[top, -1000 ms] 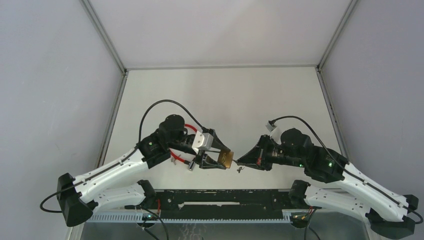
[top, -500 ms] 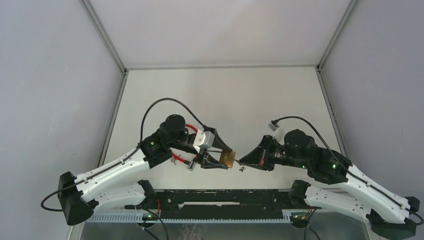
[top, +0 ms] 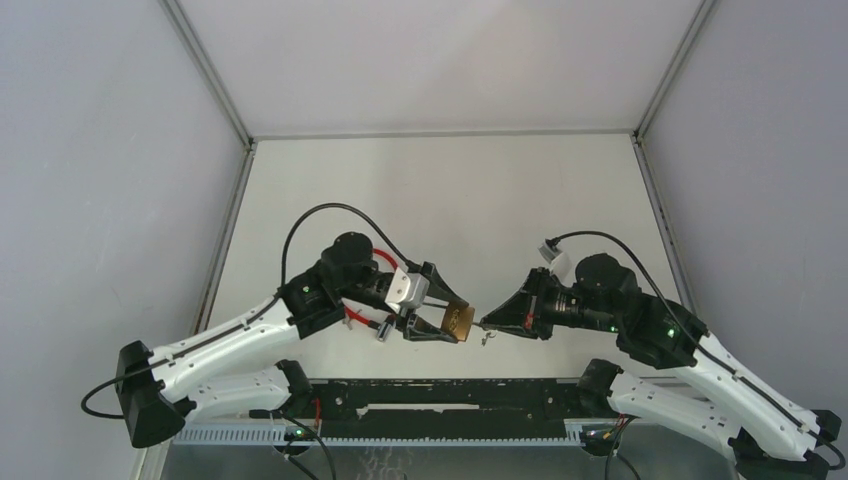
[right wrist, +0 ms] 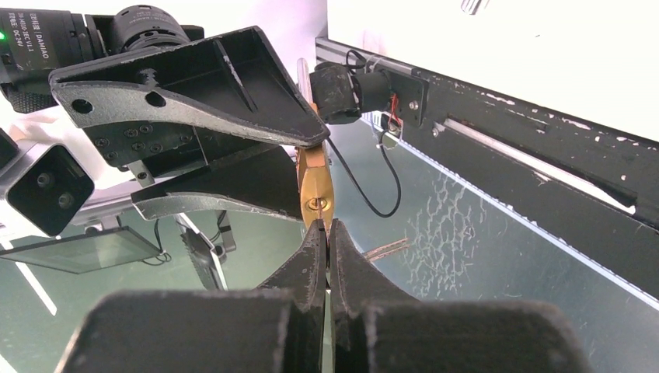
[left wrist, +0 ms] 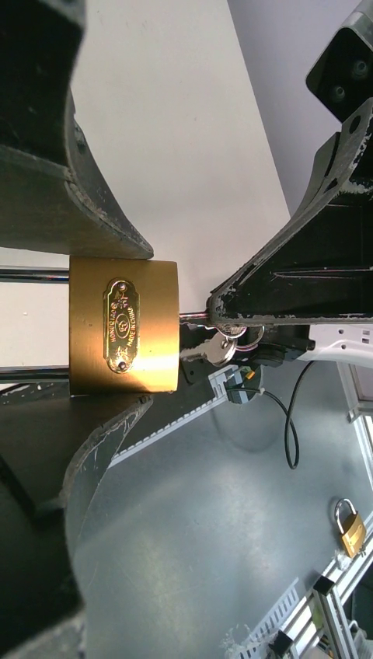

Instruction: Unlock with the key

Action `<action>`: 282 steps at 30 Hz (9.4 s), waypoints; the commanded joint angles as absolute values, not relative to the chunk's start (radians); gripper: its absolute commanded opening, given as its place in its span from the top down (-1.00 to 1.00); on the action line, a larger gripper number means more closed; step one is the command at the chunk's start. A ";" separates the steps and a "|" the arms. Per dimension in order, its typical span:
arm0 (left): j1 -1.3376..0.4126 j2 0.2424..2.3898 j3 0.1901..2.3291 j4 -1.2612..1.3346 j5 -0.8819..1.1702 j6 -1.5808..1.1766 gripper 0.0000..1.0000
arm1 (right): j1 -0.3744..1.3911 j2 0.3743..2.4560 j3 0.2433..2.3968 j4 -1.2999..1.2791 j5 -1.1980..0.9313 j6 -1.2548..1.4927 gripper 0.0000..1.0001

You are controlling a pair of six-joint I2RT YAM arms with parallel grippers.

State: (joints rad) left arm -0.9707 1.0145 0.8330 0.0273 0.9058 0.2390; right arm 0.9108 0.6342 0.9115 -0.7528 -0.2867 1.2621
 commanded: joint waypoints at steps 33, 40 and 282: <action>-0.997 0.992 0.902 0.186 0.856 0.160 1.00 | 1.046 0.701 0.922 -0.602 -0.134 1.311 1.00; -0.996 0.997 0.898 0.116 0.835 0.228 1.00 | 0.974 0.629 0.922 -0.637 -0.191 1.289 0.35; -0.904 0.927 1.337 -0.790 -0.358 -1.175 -0.66 | 0.672 0.665 0.890 -0.243 -0.194 0.654 1.00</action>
State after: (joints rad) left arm -0.9630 0.9310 1.3140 -0.7074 -0.4381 -0.8467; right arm 0.6819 0.6613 0.8631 -0.4866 -0.1520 0.7048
